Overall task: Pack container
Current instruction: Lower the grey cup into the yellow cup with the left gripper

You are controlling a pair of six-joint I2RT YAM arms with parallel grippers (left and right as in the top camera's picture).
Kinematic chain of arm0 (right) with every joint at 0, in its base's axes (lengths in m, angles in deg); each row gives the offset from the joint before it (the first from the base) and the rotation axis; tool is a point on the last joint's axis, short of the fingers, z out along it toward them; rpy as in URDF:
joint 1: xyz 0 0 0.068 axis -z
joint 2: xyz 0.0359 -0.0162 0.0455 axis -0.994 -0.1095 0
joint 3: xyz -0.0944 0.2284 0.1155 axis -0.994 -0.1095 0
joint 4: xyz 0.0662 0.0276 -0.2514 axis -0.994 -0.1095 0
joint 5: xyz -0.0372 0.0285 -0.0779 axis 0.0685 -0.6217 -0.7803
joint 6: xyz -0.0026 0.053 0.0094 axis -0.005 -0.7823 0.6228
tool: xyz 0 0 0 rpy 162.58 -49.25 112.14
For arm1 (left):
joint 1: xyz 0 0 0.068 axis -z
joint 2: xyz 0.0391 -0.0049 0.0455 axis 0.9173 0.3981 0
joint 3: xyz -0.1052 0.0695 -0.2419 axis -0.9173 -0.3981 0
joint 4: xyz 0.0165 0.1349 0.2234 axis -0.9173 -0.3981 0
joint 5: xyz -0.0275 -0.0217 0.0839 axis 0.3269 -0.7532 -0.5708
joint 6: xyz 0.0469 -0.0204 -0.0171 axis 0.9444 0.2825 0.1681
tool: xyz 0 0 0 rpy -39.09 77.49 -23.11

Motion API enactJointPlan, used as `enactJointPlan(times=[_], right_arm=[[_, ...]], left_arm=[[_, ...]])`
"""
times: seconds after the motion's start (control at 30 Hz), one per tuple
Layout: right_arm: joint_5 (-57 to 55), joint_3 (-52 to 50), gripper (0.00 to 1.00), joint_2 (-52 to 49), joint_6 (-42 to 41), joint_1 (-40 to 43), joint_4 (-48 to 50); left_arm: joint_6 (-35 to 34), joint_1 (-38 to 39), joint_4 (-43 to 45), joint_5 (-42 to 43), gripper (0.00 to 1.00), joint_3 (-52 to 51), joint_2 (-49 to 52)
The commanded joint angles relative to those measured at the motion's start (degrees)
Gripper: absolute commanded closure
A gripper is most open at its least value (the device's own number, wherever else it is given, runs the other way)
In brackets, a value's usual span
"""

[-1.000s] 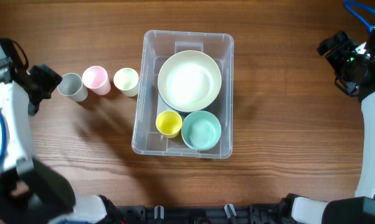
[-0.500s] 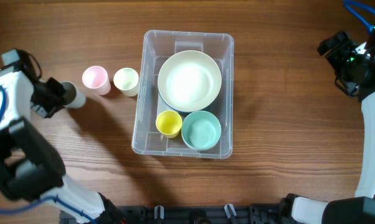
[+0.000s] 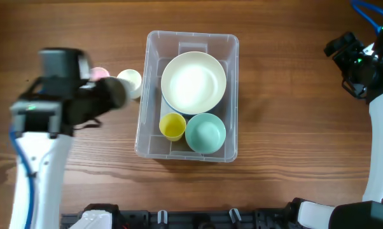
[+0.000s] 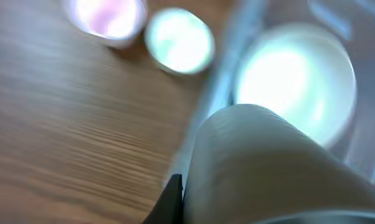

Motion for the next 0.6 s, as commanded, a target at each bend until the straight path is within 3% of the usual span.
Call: enactJointPlan(times=[0.0, 0.27, 0.4, 0.57], right_arm=[[0.3, 0.5, 0.00, -0.5, -0.4, -0.1, 0.2], [0.3, 0.5, 0.00, -0.5, -0.4, -0.1, 0.2], [0.3, 0.5, 0.00, -0.5, -0.4, -0.1, 0.2], [0.3, 0.5, 0.01, -0.5, -0.4, -0.1, 0.1]], left_arm=[[-0.2, 10.4, 0.4, 0.3, 0.96, -3.1, 3.3], [-0.8, 22.6, 4.2, -1.7, 0.93, -6.5, 14.4], [-0.8, 22.9, 4.2, -3.3, 0.91, -6.6, 18.4], [-2.3, 20.3, 4.2, -6.2, 0.92, -6.2, 16.0]])
